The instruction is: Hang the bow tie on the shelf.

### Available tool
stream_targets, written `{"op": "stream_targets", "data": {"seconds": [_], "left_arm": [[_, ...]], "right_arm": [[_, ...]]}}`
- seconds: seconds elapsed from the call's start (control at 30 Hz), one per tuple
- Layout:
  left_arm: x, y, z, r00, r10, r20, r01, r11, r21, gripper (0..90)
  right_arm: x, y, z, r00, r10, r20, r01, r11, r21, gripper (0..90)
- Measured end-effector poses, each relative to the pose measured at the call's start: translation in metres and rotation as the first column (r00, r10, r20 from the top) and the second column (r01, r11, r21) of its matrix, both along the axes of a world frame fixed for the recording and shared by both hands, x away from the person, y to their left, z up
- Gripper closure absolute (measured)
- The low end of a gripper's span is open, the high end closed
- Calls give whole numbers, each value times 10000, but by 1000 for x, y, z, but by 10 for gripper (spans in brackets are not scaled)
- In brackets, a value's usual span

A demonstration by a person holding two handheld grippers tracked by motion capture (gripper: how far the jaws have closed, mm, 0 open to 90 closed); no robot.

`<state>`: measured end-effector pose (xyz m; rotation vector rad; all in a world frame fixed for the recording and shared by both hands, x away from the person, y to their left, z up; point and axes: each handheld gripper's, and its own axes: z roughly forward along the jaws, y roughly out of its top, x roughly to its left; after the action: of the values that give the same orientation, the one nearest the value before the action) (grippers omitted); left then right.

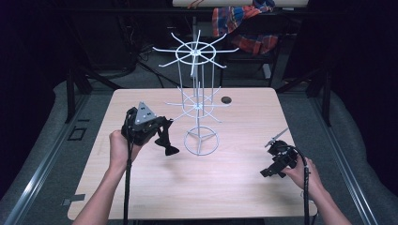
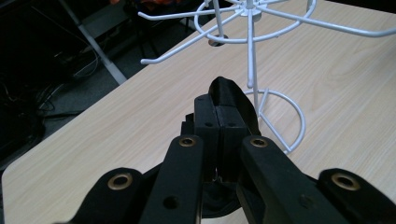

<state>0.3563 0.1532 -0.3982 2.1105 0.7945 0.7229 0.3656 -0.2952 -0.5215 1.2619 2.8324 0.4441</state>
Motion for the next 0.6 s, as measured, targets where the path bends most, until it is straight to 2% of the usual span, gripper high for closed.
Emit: {"op": "stream_targets", "data": {"seconds": [0.13, 0.27, 0.3, 0.37, 0.6], "left_arm": [[2, -2, 1, 10000, 0, 12, 0, 10000, -48, 892], [4, -4, 4, 10000, -33, 59, 34, 10000, -57, 892], [4, -4, 5, 10000, -27, 70, 27, 9999, -101, 891], [4, -5, 8, 9999, -47, 154, 49, 9999, -111, 892], [3, -9, 10, 9998, -80, 207, 81, 9999, -63, 891]], "right_arm": [[0, 0, 0, 10000, -25, 8, 25, 10000, 17, 148], [-2, 0, 0, 9997, -195, 153, 192, 9996, 224, 148], [-3, 1, -1, 9990, -383, 243, 372, 9983, 440, 148], [-2, 0, 2, 9999, -73, 138, 71, 9999, 136, 148], [-2, 1, 2, 9999, -51, 115, 50, 9999, 99, 148]]}}
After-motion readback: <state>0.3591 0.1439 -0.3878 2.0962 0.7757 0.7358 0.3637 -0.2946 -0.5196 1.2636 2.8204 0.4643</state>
